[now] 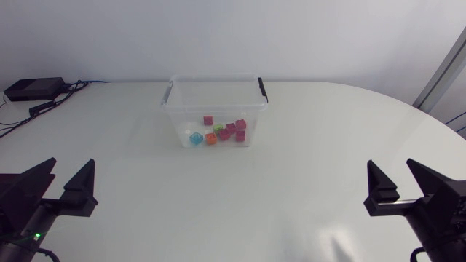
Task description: Place the duplo bricks in the container
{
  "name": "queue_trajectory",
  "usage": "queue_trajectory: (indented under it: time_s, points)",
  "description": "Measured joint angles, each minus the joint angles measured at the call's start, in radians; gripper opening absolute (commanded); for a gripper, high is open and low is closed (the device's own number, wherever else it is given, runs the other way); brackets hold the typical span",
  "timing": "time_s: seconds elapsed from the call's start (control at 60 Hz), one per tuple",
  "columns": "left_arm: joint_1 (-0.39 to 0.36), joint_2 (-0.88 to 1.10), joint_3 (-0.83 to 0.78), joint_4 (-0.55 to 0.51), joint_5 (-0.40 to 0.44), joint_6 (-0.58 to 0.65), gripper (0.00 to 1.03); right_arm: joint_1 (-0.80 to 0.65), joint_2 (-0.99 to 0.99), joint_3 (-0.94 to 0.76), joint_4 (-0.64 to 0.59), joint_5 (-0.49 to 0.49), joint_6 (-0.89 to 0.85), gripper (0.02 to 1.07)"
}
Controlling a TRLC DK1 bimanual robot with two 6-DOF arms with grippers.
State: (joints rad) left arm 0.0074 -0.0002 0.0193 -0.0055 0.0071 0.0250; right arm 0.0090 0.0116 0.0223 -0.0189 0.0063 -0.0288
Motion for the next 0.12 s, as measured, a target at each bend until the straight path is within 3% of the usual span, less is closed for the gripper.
queue_trajectory:
  time_s: [0.117]
  points:
    - [-0.003,0.0,0.0,0.0,-0.004,0.0,1.0,-0.005,-0.006,-0.002,0.002,-0.003,0.003,1.03]
